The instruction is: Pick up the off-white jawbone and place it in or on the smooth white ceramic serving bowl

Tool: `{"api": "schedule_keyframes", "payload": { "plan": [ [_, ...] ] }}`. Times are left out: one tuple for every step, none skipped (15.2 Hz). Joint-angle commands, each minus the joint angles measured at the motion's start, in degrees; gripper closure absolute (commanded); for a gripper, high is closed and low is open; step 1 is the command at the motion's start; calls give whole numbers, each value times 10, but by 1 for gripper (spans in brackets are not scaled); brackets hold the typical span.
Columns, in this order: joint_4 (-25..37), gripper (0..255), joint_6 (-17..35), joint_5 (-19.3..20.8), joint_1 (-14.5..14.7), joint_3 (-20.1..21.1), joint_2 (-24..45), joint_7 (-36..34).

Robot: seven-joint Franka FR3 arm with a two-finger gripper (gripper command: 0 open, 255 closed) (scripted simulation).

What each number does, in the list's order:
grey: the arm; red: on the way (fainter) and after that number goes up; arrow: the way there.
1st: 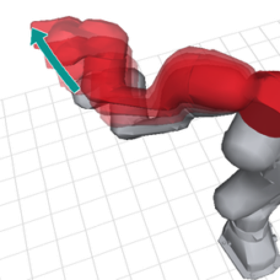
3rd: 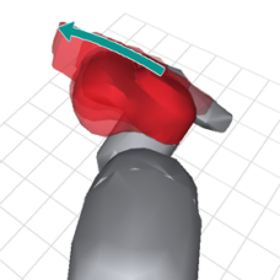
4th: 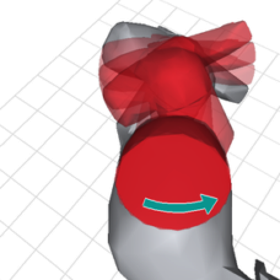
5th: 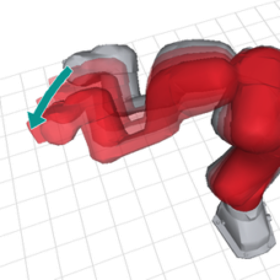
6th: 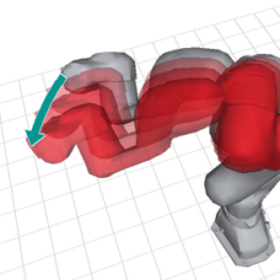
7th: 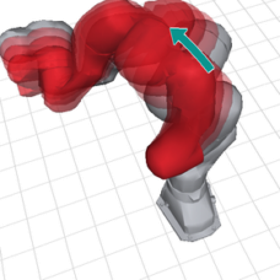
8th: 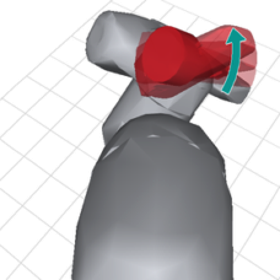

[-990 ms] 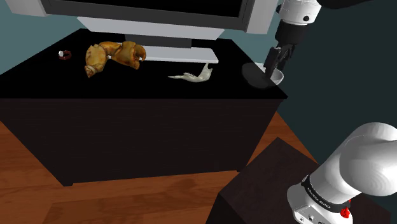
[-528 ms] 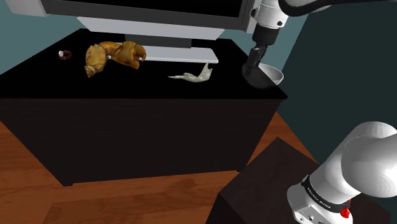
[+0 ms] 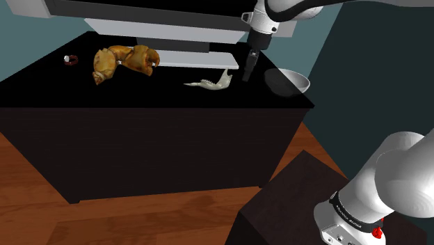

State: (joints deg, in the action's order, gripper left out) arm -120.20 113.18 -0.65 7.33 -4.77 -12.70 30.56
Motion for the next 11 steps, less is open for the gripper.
{"api": "schedule_keyframes", "payload": {
  "plan": [
    [33,0,13,-15,8,-5,41,46],
    [49,0,18,-22,12,-5,60,67],
    [66,0,22,-30,15,-5,80,87],
    [84,0,25,-38,18,-4,99,107],
    [102,0,28,-46,21,-3,118,126],
    [121,0,29,-53,23,-1,136,145],
    [140,0,30,-61,26,1,155,164],
    [159,0,30,-68,27,5,174,182],
    [179,0,30,-75,29,8,192,200],
    [184,0,30,-76,29,9,196,204],
    [179,0,37,-76,29,10,199,205]
  ]
}}
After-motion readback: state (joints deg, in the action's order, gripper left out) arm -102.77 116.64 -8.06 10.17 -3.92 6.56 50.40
